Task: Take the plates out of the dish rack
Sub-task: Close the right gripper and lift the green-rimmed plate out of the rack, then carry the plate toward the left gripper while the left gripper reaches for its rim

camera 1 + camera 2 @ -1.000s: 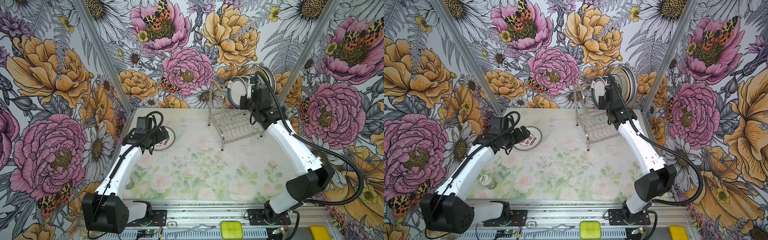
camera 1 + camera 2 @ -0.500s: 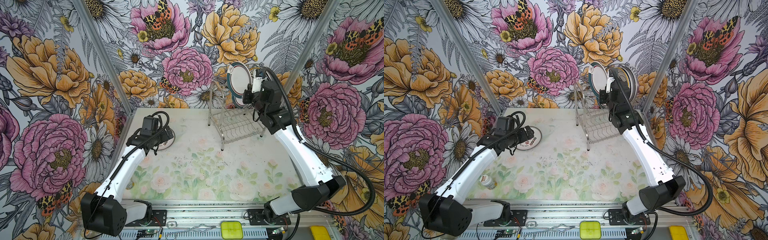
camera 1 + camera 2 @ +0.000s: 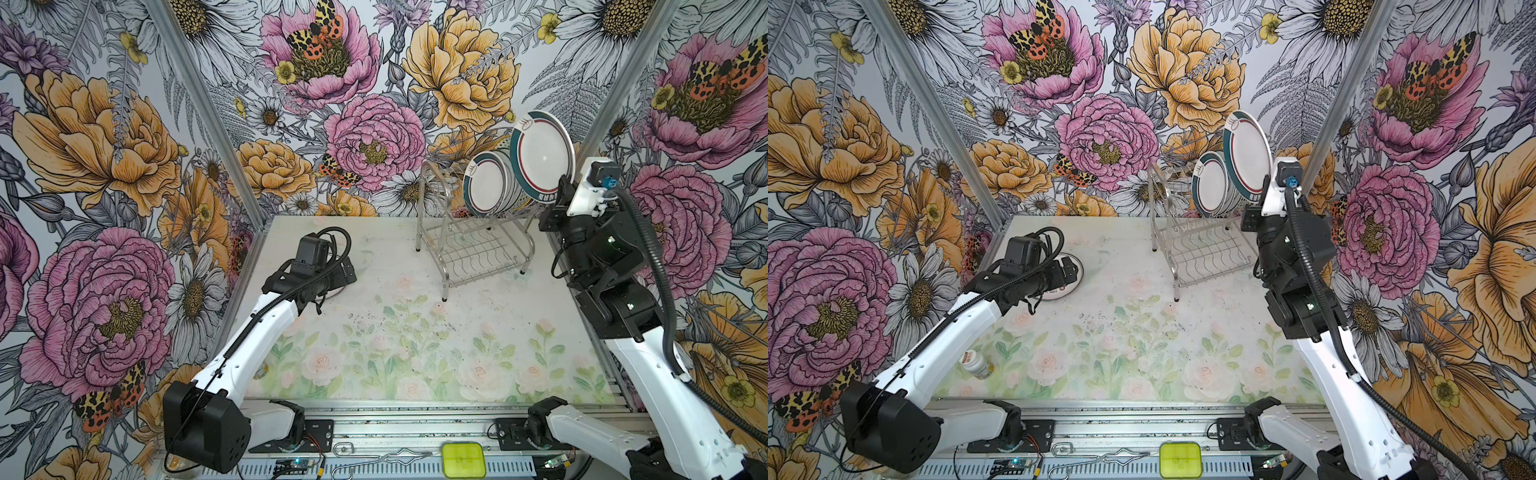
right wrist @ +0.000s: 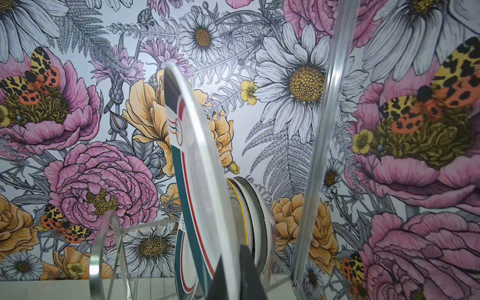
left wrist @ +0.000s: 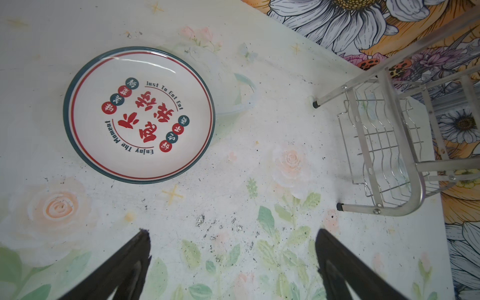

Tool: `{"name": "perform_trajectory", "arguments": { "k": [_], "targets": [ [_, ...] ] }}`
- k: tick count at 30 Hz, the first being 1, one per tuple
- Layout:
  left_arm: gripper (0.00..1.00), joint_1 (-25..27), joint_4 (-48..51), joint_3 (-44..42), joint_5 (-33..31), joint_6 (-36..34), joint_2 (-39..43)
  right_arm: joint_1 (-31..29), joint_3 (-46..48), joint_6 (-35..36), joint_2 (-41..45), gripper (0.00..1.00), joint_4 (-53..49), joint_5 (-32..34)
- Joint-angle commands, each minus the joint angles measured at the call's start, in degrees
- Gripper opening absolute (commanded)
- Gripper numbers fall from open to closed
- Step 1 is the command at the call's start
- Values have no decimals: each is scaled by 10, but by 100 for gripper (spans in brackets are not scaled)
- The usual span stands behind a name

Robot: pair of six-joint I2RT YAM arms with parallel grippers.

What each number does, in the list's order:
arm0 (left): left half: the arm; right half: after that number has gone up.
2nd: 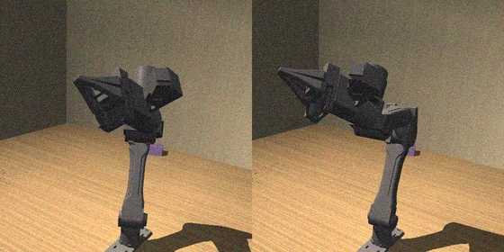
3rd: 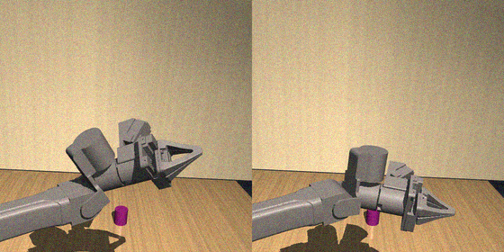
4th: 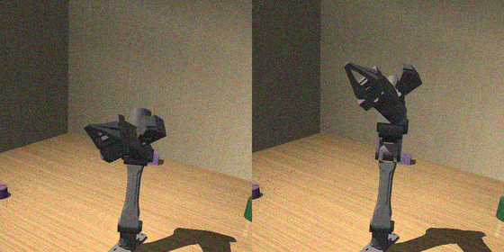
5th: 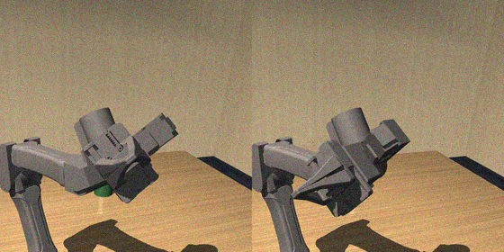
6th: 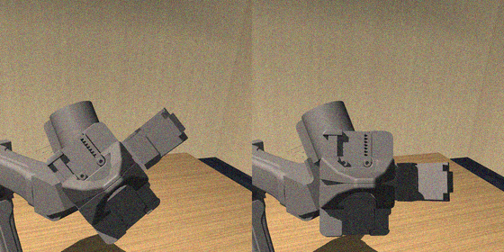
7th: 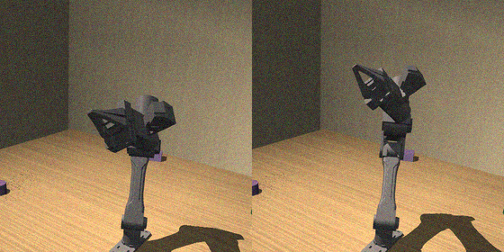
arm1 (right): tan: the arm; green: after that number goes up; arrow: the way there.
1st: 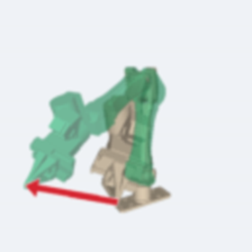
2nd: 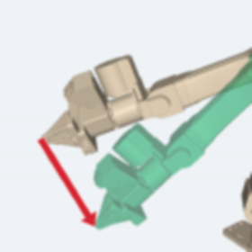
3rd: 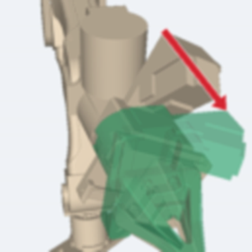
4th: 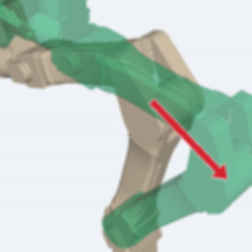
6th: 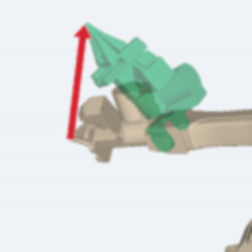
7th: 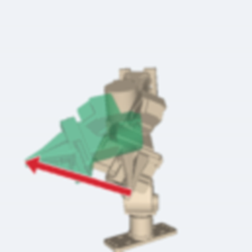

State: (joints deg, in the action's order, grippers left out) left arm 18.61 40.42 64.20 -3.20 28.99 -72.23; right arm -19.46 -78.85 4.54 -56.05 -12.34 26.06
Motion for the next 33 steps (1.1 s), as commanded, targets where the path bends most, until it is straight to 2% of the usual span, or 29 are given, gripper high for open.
{"name": "perform_trajectory", "arguments": {
  "k": [1, 4, 8, 12, 16, 22, 26, 33],
  "targets": [
    [99, 22, -17, 12, -29, 15, 0, 4, 66, -14, 64, 0, 3, 72],
    [99, 51, -21, 11, -58, 22, 3, 3, 126, -52, 132, 0, -52, 103],
    [99, 82, -58, -16, -72, 33, 14, 4, 187, -137, 195, 0, -148, 101],
    [99, 101, -125, -60, -49, 43, 26, 4, 228, -249, 228, 0, -235, 37],
    [99, 125, -163, -76, -37, 36, 22, 3, 252, -335, 221, 0, -277, -83],
    [99, 152, -181, -83, -12, 45, 10, 3, 284, -440, 167, 0, -256, -277],
    [99, 152, -208, -101, 41, 53, 5, 1, 302, -479, 141, 0, -209, -351],
    [99, 152, -260, -110, 123, 47, -29, -9, 322, -530, 47, 0, -84, -464]
  ]
}}
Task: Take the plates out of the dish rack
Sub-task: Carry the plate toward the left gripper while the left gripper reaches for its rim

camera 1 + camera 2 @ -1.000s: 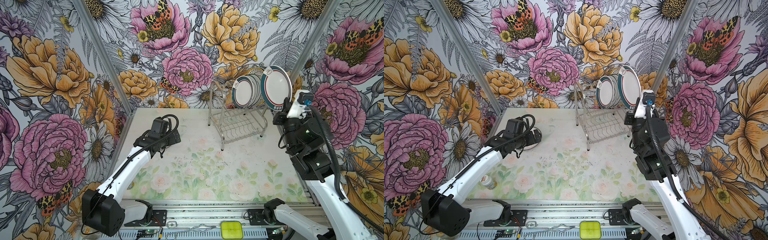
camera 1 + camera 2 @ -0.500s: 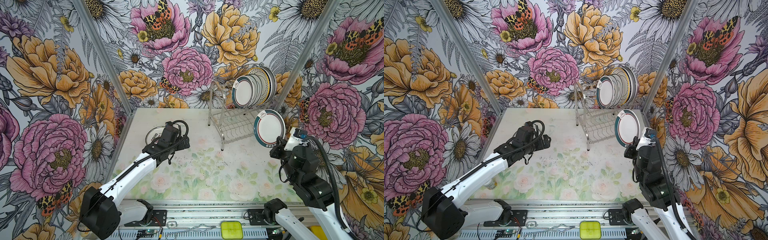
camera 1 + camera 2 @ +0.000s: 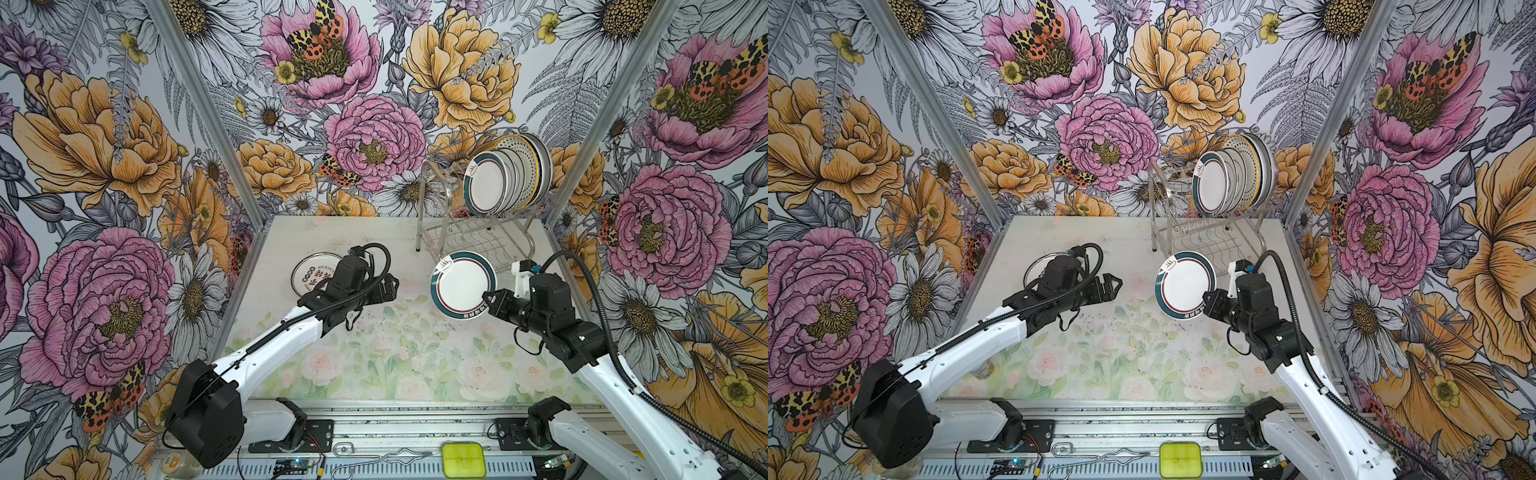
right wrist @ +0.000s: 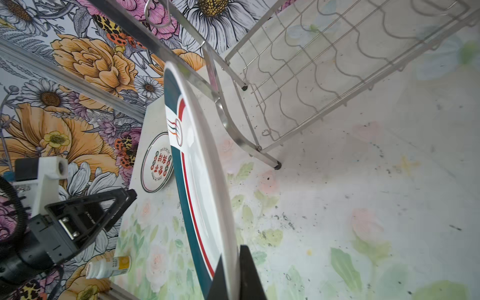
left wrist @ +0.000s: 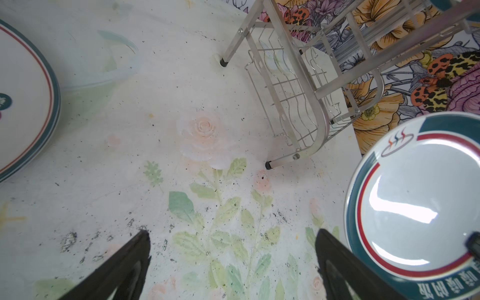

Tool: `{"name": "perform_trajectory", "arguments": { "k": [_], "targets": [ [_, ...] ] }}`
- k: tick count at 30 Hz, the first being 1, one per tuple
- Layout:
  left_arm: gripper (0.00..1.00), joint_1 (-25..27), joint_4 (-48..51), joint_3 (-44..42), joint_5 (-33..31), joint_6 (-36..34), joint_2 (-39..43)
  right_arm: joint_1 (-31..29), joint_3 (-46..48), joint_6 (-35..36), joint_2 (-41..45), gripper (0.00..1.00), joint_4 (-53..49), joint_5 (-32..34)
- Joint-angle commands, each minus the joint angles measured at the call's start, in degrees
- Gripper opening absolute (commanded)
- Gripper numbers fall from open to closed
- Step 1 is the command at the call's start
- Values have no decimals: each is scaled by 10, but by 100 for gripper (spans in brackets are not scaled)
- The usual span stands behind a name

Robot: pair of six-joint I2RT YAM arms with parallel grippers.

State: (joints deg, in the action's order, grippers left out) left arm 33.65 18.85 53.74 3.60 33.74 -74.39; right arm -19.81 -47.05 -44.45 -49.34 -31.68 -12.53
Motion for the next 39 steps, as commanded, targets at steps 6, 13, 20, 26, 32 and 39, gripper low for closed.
{"name": "perform_trajectory", "arguments": {
  "k": [6, 13, 20, 26, 32, 39],
  "targets": [
    [99, -19, -75, -10, 107, 3, -19, -16, -5, -60, -103, 0, 184, -117],
    [95, -77, -129, -26, 194, 22, -35, -31, -16, -97, -191, 0, 284, -150],
    [87, -100, -140, -18, 225, 22, -64, -51, -40, -130, -256, 0, 357, -168],
    [54, -110, -160, -21, 245, 32, -78, -61, -47, -148, -281, 0, 390, -179],
    [35, -119, -168, -24, 257, 41, -83, -68, -35, -161, -296, 0, 421, -182],
    [14, -128, -179, -35, 275, 42, -77, -74, -35, -168, -310, 4, 447, -192]
  ]
}}
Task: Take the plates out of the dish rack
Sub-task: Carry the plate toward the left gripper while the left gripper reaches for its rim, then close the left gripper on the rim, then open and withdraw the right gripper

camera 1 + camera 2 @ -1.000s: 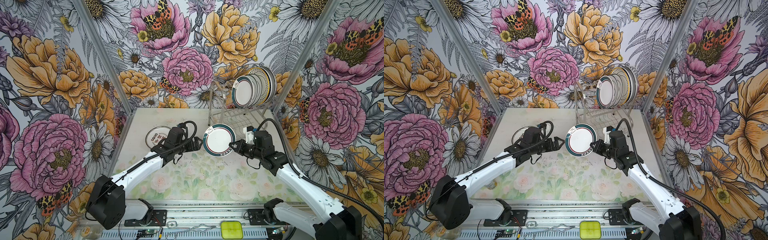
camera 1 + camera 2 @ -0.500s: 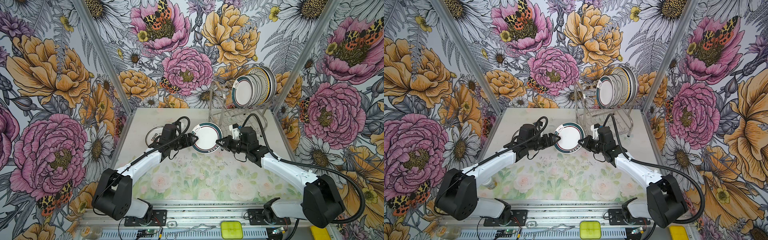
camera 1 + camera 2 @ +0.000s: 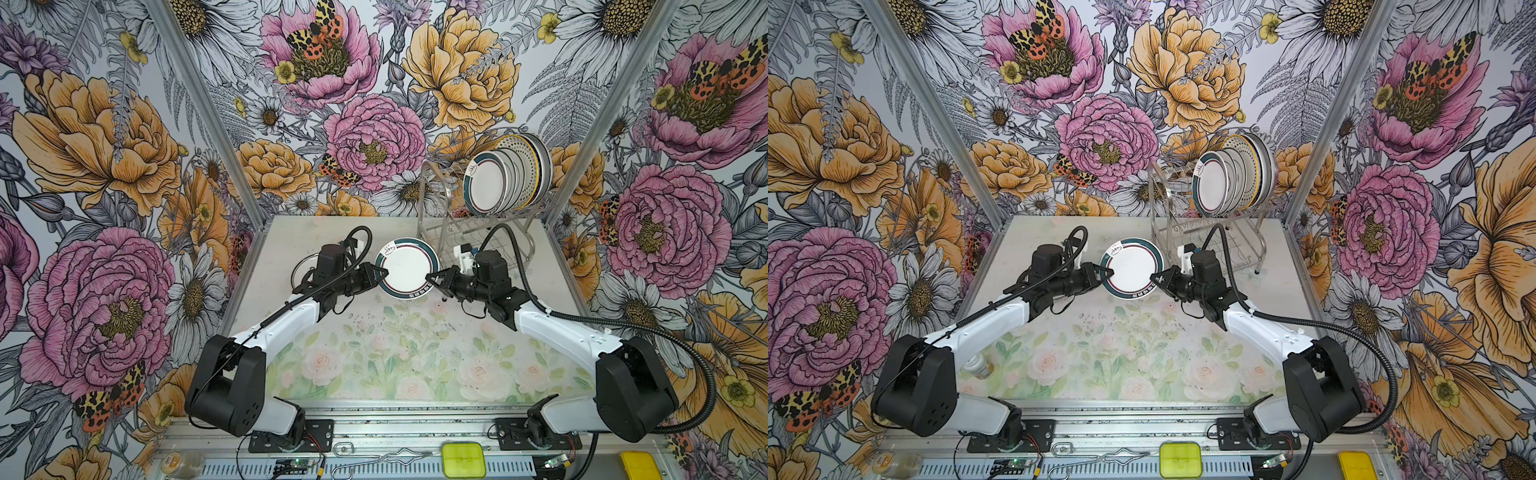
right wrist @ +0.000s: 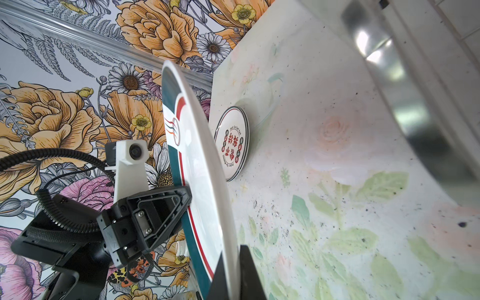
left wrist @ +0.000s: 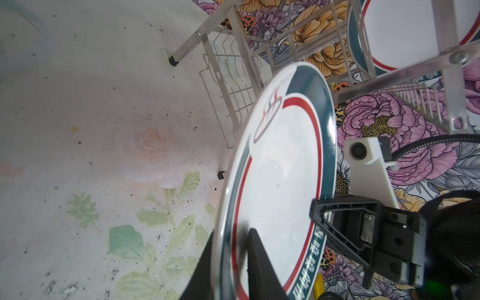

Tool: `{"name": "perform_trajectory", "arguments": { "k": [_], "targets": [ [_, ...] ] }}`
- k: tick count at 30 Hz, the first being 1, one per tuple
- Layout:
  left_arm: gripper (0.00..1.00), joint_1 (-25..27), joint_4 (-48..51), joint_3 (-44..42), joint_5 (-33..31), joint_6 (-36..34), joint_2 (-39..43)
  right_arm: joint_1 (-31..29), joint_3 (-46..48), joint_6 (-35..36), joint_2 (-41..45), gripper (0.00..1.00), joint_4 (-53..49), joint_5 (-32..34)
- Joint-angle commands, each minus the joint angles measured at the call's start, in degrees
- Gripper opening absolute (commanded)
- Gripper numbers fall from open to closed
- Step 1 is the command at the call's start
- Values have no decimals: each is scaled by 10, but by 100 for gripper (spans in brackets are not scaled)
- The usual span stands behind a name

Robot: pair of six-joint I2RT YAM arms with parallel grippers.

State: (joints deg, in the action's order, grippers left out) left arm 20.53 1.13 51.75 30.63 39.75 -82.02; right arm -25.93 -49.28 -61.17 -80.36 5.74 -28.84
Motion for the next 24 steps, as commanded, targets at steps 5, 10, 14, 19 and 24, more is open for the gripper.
{"name": "perform_trajectory", "arguments": {
  "k": [5, 10, 14, 19, 24],
  "targets": [
    [5, 0, -1, -22, 9, -18, 6, -17, -17, -4, -8, 16, 84, -27],
    [0, -19, 10, -36, 3, -19, 29, -19, -16, -11, -8, 45, 93, -23],
    [0, -65, 35, -46, 2, -21, 63, -19, -3, -14, 1, 53, 83, -10],
    [0, -157, 88, -48, -8, -23, 99, -19, 23, 6, 24, 55, 38, 29],
    [0, -250, 137, -49, -29, -25, 100, -18, 34, 81, 73, 56, -83, 94]
  ]
}}
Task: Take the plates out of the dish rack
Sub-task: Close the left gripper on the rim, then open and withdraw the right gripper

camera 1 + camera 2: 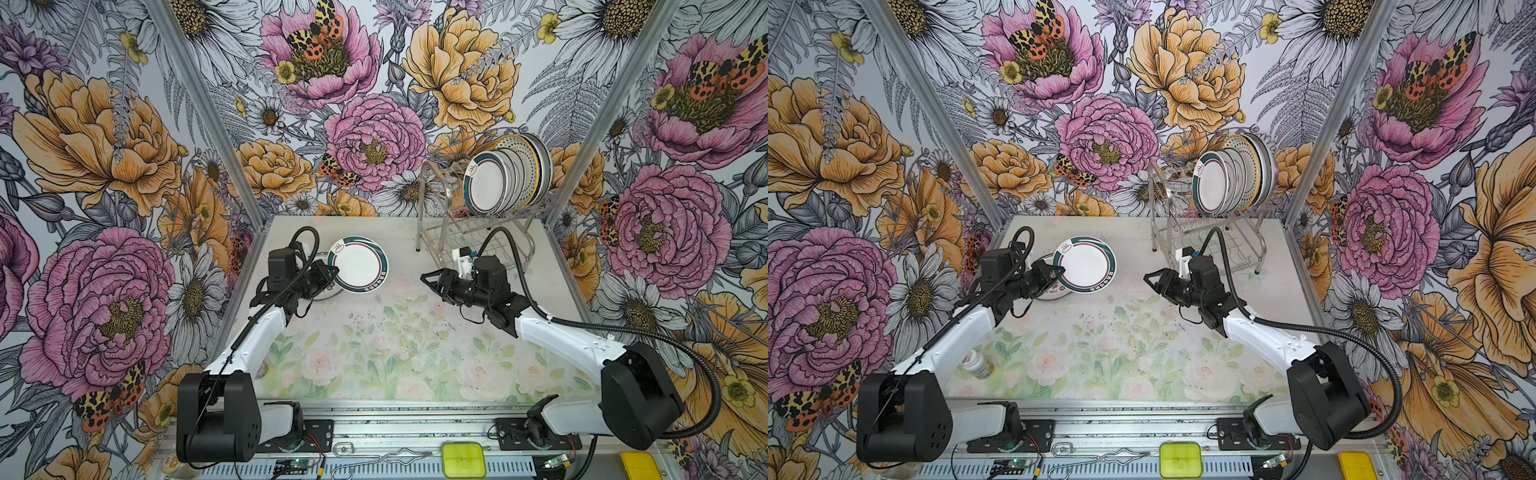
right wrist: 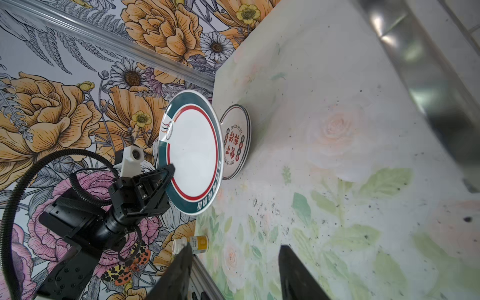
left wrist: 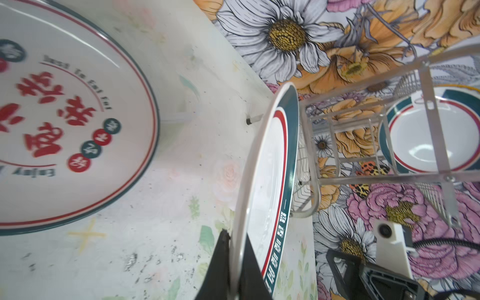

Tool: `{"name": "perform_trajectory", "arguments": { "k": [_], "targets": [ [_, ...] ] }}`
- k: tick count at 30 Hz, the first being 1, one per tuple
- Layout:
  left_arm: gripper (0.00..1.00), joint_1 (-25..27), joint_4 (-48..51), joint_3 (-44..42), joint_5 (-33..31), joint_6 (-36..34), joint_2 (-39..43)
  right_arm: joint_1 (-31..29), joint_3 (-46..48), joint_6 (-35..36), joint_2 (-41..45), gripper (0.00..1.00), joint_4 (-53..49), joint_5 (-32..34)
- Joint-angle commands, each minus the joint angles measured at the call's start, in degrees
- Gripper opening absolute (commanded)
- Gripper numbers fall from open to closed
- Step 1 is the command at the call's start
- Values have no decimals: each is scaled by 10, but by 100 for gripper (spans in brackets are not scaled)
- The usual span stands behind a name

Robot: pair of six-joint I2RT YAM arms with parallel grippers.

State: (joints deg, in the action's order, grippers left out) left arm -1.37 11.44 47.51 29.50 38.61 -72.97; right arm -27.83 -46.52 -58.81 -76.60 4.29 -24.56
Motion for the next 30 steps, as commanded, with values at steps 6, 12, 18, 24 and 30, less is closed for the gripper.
{"name": "perform_trajectory", "arguments": {
  "k": [6, 12, 18, 24, 30],
  "targets": [
    [0, -96, 59, -6, -65, -10, -5, 4, 20, 103, 84, 58, -136, 84],
    [0, -118, 58, 7, -102, -9, -46, 4, 26, 145, 111, 59, -187, 131],
    [0, -116, 36, 22, -128, 0, -95, 9, 18, 174, 132, 61, -223, 176],
    [0, -117, 18, 31, -130, 2, -128, 17, 11, 184, 135, 60, -242, 204],
    [0, -123, -5, 32, -123, 11, -155, 31, 6, 191, 144, 61, -251, 217]
  ]
}}
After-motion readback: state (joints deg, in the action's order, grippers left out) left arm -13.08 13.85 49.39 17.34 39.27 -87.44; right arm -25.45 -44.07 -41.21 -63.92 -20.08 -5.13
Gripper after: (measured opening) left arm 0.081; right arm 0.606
